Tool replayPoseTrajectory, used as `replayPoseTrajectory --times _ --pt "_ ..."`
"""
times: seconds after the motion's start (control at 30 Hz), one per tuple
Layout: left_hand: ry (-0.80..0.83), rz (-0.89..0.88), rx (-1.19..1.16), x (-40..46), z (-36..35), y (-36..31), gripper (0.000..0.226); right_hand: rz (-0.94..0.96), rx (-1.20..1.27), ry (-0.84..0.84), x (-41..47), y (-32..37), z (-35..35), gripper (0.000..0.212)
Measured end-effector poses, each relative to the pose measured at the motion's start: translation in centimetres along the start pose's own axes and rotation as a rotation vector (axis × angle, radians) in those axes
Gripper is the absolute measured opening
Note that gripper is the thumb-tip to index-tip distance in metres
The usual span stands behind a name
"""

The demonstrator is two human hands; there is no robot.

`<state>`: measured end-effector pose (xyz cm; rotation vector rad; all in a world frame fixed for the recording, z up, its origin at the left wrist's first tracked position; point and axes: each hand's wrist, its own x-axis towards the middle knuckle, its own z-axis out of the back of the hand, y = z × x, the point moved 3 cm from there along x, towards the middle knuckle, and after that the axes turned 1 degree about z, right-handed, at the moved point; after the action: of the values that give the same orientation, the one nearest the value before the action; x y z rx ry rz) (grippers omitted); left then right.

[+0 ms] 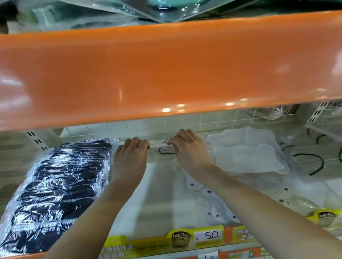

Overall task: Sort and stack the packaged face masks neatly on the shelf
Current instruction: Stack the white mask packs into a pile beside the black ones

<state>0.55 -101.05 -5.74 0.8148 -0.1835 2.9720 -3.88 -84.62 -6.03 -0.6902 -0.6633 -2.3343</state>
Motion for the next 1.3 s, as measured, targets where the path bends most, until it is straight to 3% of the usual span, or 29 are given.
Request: replayPoseTrajectory --times 0.3,0.53,0.63,0.73,0.83,0.97,1.03,1.3 --pt "0.236 0.037 0.141 -0.8 -3.4 0.8 0.032 -0.228 -0.071 0.274 -1.6 -0.6 -4.1 0.026" --pt "0.318 0.066 0.196 -2.0 -4.6 1.3 0.041 -0.190 -0.091 0.267 -3.0 0.3 -4.7 0.013" --pt "0.335 0.029 0.176 -1.7 -4.6 1.0 0.034 -0.194 -0.098 0.234 -3.3 0.4 -5.5 0.008" --pt "0.282 -0.059 0.154 -1.6 -4.6 0.2 0.009 -0.196 -0.109 0.232 -3.3 0.3 -5.7 0.006" --pt "0.312 -0.073 0.108 -2.0 -5.0 -0.4 0.036 -0.168 -0.143 0.236 -3.4 0.4 -5.7 0.003" --pt "0.303 -0.046 0.077 -2.4 -5.3 -0.5 0.038 -0.193 -0.096 0.355 -3.3 0.8 -5.7 0.036" --pt "0.301 -0.024 0.048 -2.4 -5.5 -0.5 0.038 -0.188 -0.079 0.435 -3.5 0.7 -5.8 0.036" --pt "0.277 0.001 0.025 -2.3 -4.8 -2.1 0.037 -0.153 -0.009 0.469 -3.3 0.1 -3.9 0.038"
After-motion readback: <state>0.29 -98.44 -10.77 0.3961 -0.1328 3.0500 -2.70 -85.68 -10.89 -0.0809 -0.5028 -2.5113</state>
